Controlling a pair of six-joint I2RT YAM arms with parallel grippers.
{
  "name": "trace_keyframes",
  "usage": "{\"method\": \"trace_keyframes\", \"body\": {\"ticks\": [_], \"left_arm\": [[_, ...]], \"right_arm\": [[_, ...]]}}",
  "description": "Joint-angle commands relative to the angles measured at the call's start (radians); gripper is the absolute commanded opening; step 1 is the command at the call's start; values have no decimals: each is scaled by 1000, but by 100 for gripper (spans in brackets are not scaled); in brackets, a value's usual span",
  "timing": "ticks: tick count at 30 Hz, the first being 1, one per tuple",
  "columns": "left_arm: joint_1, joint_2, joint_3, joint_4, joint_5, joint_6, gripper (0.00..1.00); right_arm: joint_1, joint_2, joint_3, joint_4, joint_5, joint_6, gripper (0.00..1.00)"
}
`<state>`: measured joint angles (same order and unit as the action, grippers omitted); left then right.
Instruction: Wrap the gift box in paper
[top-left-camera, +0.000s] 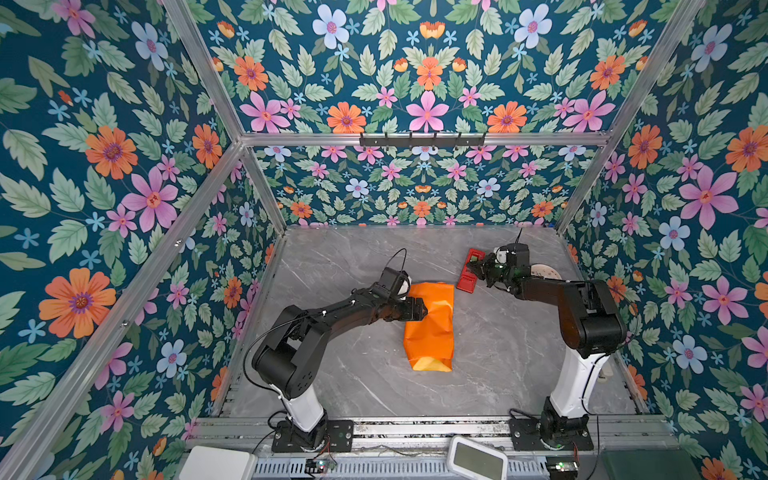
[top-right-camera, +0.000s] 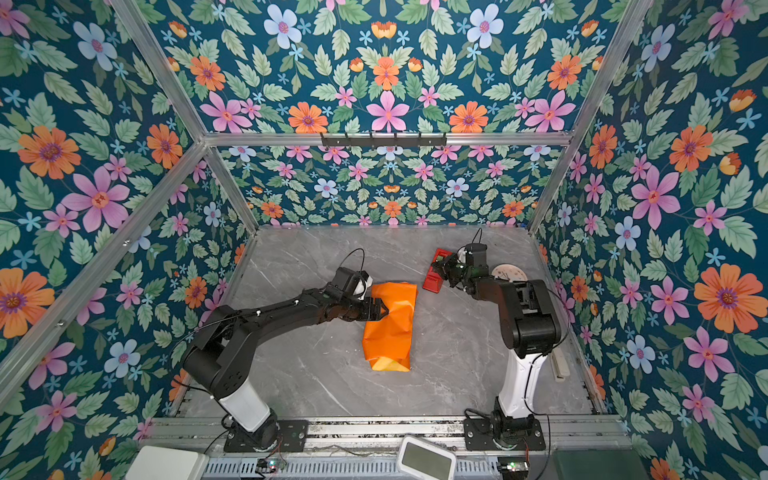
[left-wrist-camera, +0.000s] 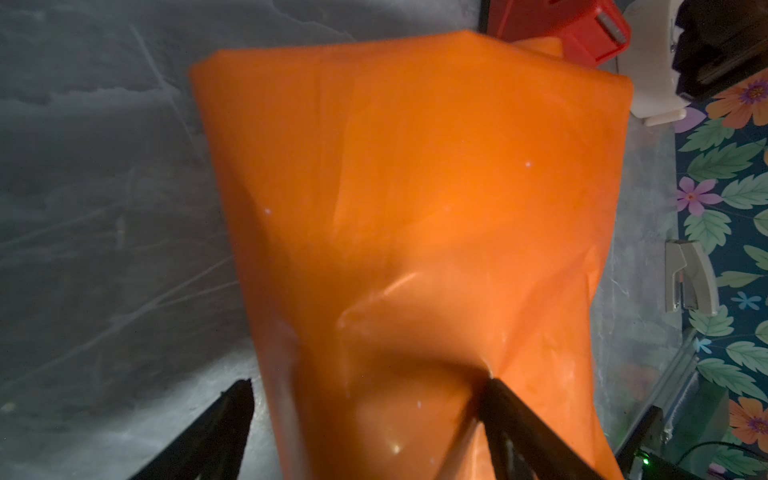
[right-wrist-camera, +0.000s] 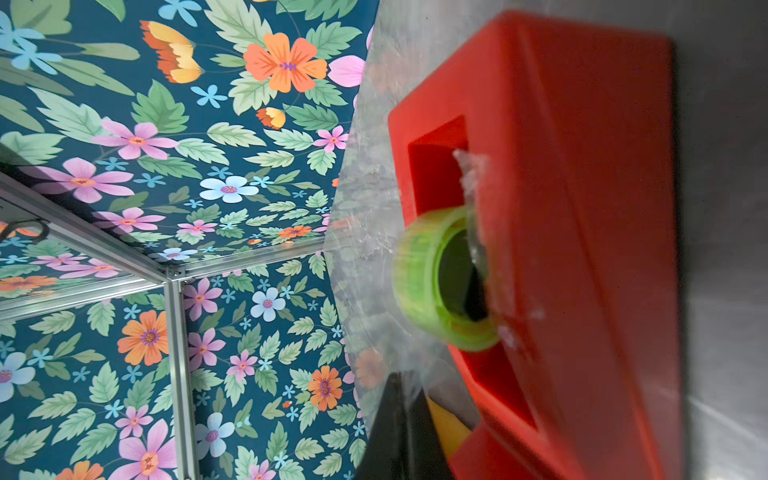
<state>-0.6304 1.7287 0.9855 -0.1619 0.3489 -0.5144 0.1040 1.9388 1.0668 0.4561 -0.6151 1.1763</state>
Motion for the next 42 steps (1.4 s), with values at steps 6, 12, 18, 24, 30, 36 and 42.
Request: {"method": "trace_keyframes", "body": {"ticks": [6, 12, 18, 24, 30, 36, 42], "left_arm": [[0, 32, -15, -231, -189, 46, 87], [0, 32, -18, -231, -191, 48, 87], [0, 34, -18, -231, -192, 51, 87], [0, 35, -19, -229, -190, 51, 87], [0, 37, -22, -227, -187, 51, 87], [0, 37, -25, -225, -186, 51, 87], [0, 40, -28, -219, -182, 51, 87]], "right_arm": [[24, -54, -75, 96, -41, 48, 0], [56, -107, -156, 117, -12, 60, 0], [85, -137, -226, 135, 22, 63, 0], [97, -118, -276, 153, 47, 65, 0], [92, -69, -306, 154, 102, 48, 0], [79, 5, -285, 136, 133, 26, 0], [71, -12, -310, 196, 123, 5, 0]]}}
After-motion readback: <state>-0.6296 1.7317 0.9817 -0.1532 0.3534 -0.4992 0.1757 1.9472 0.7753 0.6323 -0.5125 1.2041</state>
